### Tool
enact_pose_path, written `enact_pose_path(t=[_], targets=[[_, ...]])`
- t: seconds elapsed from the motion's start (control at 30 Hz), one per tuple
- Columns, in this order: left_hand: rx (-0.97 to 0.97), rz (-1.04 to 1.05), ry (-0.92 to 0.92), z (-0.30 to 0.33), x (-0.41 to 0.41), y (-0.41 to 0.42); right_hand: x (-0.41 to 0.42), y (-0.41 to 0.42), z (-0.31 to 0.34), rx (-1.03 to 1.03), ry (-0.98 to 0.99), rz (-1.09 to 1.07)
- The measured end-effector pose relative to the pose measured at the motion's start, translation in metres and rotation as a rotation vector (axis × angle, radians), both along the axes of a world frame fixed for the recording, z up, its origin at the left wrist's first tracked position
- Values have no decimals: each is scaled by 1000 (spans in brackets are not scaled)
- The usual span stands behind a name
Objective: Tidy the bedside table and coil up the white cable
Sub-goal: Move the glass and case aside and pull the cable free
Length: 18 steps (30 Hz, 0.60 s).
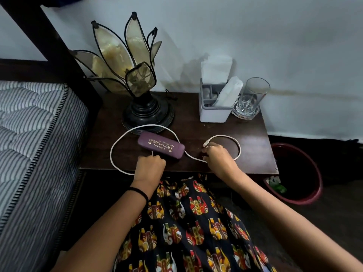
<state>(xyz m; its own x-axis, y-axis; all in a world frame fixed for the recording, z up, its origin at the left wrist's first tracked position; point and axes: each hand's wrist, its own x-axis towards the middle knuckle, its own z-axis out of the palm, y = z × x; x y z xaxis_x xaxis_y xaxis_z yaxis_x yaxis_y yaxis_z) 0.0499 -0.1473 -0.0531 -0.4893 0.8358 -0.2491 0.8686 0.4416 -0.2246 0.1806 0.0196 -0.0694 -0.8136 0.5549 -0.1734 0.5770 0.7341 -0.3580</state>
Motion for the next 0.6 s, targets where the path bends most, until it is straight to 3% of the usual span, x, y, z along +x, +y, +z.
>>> enact_pose_path(t=[0.17, 0.3, 0.37, 0.47, 0.6], targets=[[-11, 3, 7, 0, 1, -2, 5, -8, -2, 116, 20, 85], [-27, 12, 13, 3, 2, -2, 5, 6, -7, 8, 80, 51], [-42, 20, 17, 3, 4, -1, 14, 26, -4, -80, 176, -77], [-53, 27, 28, 4, 5, 1, 55, 69, 4, -15, 338, -302], [-79, 43, 51, 4, 6, 4, 138, 135, 7, 54, 273, -669]])
